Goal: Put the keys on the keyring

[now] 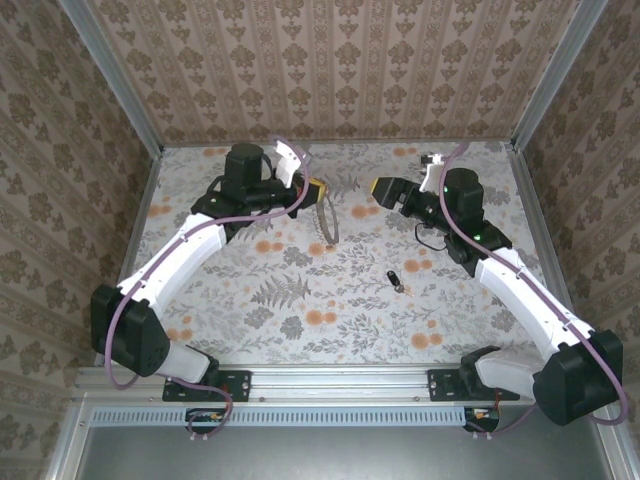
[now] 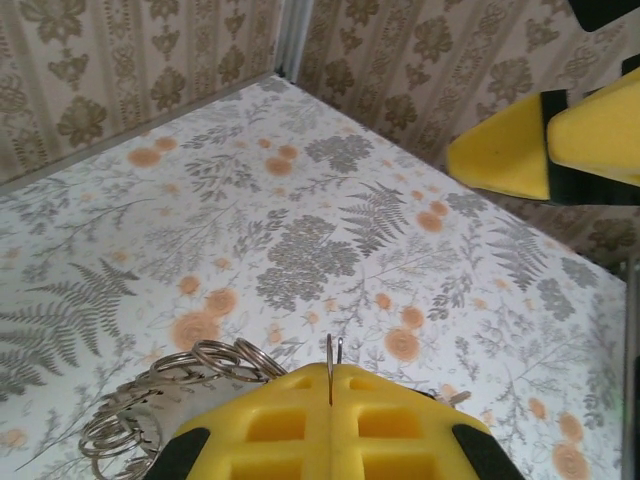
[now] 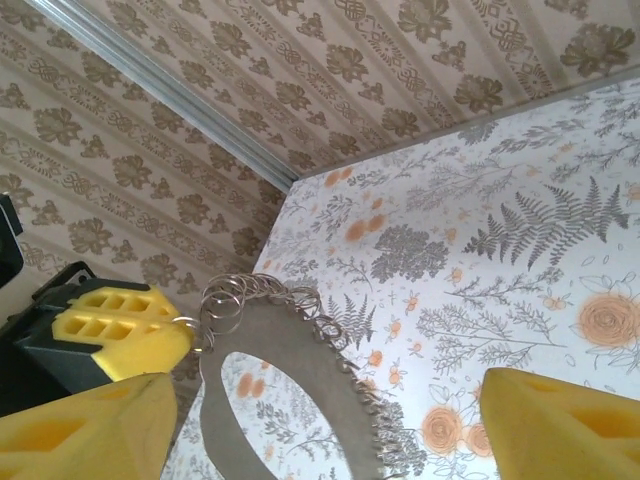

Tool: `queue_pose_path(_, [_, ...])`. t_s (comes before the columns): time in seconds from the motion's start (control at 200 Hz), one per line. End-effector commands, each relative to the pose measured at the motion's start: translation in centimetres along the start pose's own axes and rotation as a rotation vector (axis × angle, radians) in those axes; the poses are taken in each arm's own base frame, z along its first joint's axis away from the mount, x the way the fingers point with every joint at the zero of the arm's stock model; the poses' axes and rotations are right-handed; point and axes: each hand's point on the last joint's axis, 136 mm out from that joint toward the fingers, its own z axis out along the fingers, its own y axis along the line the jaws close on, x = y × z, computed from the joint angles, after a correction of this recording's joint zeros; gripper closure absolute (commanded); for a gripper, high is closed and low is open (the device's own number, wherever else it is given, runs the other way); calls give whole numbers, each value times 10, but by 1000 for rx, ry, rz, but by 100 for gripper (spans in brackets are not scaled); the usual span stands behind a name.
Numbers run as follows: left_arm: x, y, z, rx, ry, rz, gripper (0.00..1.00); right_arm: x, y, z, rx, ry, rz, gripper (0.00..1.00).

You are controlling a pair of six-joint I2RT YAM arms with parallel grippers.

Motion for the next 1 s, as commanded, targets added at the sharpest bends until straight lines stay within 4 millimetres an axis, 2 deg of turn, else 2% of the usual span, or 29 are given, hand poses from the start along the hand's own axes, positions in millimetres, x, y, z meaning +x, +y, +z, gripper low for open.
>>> queue_pose_path(0.0, [-38,-7,-18,-42,-113,80,100,-3,11,-2,-59,-5,-44,27])
queue_pose_path(0.16, [-53,-20,-20,77,-184,116,100,-5,29,10,-185,38,-75,39])
queue_pose_path(0.26, [-72,-32,-29,163,-276,154,100,-13,37,10,-249,12,-100,45])
queue_pose_path(0.415, [-103,-49,-43,267,-410,191,100,-32,41,6,-295,-43,-118,50])
queue_pose_path(0.575, [-122,-65,-52,369,-464,184,100,-43,44,6,-319,-61,-112,52])
queue_pose_path(0.765, [-132,-85,-62,463,-489,214,100,-49,51,10,-370,-75,-93,53])
queue_pose_path(0.995, [-133,-100,-66,516,-488,244,100,-49,51,14,-387,-65,-84,54])
